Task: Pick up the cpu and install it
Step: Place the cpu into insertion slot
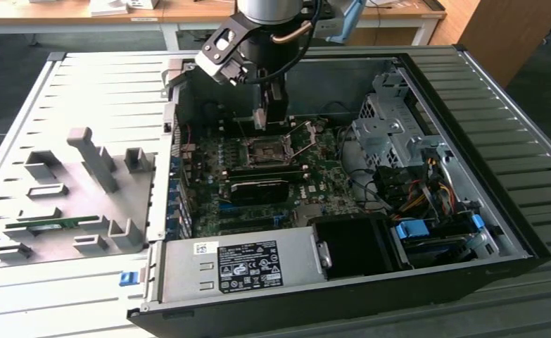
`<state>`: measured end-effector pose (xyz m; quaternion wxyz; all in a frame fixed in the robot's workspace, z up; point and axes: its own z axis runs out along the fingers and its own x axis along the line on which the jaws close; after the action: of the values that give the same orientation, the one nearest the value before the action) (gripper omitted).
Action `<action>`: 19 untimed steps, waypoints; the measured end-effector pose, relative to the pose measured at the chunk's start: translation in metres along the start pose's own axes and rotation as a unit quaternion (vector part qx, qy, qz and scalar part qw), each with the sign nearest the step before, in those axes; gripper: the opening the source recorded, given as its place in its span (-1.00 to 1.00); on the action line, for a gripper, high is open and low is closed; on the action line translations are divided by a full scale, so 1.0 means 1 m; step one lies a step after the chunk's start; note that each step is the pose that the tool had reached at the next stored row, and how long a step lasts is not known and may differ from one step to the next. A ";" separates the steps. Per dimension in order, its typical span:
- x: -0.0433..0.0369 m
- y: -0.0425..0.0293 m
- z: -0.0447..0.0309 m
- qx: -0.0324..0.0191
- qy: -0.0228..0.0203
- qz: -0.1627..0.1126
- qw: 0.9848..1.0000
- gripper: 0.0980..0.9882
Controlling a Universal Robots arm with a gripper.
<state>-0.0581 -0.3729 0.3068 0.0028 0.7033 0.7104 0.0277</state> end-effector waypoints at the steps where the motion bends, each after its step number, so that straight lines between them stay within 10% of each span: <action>1: 0.0000 0.0000 0.0003 0.000 0.000 0.000 1.000 -0.01; 19: 0.0010 0.0010 0.0053 0.000 0.000 0.000 1.000 -0.01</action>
<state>-0.0568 -0.3717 0.3016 0.0028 0.7035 0.7102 0.0277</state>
